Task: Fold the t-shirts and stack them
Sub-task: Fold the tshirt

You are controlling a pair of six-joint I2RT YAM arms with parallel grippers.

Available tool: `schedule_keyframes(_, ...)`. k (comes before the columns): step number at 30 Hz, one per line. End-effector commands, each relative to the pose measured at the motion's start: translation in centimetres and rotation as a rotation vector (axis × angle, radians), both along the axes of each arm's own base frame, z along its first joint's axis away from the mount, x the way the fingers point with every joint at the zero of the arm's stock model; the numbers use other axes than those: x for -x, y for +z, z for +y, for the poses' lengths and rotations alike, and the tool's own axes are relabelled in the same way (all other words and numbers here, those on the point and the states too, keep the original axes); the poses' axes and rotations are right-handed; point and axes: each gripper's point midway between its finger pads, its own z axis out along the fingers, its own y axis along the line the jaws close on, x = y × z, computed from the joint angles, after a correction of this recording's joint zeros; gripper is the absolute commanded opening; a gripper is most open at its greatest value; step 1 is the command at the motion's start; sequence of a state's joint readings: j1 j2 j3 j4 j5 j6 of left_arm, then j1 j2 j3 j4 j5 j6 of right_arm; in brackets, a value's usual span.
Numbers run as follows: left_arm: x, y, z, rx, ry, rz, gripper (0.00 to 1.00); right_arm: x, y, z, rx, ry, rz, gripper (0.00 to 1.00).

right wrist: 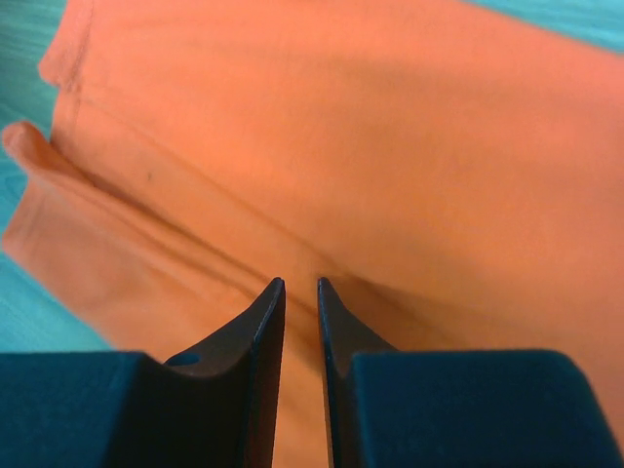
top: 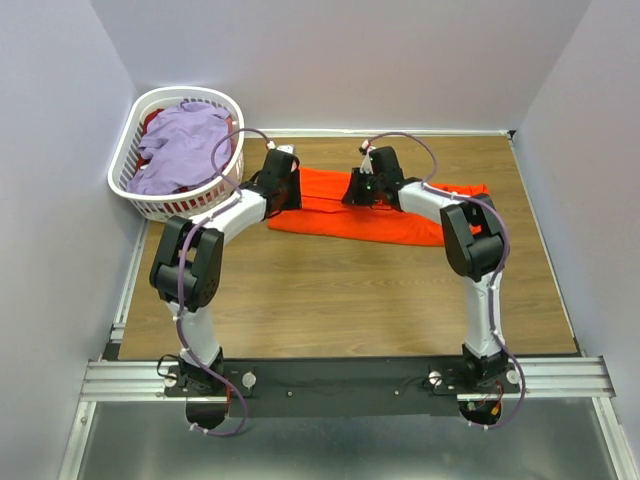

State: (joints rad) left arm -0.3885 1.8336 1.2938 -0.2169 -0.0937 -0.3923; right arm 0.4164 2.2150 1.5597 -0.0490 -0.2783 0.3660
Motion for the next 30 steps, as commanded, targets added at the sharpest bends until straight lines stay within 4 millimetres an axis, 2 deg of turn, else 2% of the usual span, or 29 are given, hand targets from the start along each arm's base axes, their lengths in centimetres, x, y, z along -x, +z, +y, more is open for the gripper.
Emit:
schedule_keyframes(1,0.3,-2.2,-1.5,0.008,-0.043,0.072,0.48,0.0,3.1,-2.8,0.011,-0.08,-0.049,0.27)
schedule_keyframes(2,0.2,-2.3,-1.5,0.008,-0.04,0.075,0.48,0.1,3.3,-3.3,0.007,-0.091,-0.048,0.27)
schedule_keyframes(3,0.3,-3.1,-1.7,0.003,-0.043,0.093,0.48,0.1,4.6,-3.9,-0.001,-0.105,-0.064,0.27)
schedule_keyframes(4,0.3,-3.5,-1.7,0.0,-0.042,0.103,0.47,0.4,4.4,-5.0,0.003,-0.125,-0.052,0.27)
schedule_keyframes(6,0.0,-4.3,-1.7,-0.008,-0.041,0.118,0.47,0.7,5.6,-6.4,0.002,-0.152,-0.069,0.27)
schedule_keyframes(7,-0.2,-4.4,-1.8,-0.01,-0.04,0.119,0.47,0.7,6.4,-6.4,-0.004,-0.155,-0.083,0.27)
schedule_keyframes(8,-0.6,-4.2,-1.9,-0.011,-0.036,0.111,0.47,1.0,6.1,-7.1,0.002,-0.164,-0.076,0.27)
schedule_keyframes(11,-1.7,-4.5,-1.9,-0.031,-0.024,0.106,0.47,1.5,7.1,-8.4,0.004,-0.189,-0.09,0.27)
schedule_keyframes(13,-1.9,-5.4,-1.7,-0.052,-0.017,0.127,0.47,1.7,7.9,-9.2,0.006,-0.208,-0.105,0.27)
schedule_keyframes(14,-2.4,-5.1,-1.7,-0.058,-0.012,0.116,0.47,2.1,7.5,-9.6,0.012,-0.215,-0.096,0.27)
schedule_keyframes(21,-3.7,-6.4,-1.0,-0.12,0.026,0.135,0.46,2.7,8.3,-13.1,0.029,-0.298,-0.11,0.27)
schedule_keyframes(23,-3.9,-6.5,-0.6,-0.13,0.041,0.135,0.46,2.9,7.9,-15.0,0.039,-0.349,-0.098,0.27)
schedule_keyframes(25,-4.3,-6.2,-0.2,-0.133,0.055,0.133,0.46,2.9,8.7,-16.5,0.035,-0.395,-0.111,0.27)
schedule_keyframes(26,-4.5,-5.8,-0.2,-0.132,0.059,0.125,0.46,3.1,8.4,-18.0,0.041,-0.429,-0.102,0.27)
schedule_keyframes(27,-4.8,-4.9,-0.1,-0.129,0.063,0.108,0.46,3.1,9.0,-18.9,0.046,-0.46,-0.117,0.27)
schedule_keyframes(30,-4.9,-1.7,-0.2,-0.106,0.062,0.054,0.47,3.3,8.9,-21.3,0.079,-0.526,-0.125,0.34)
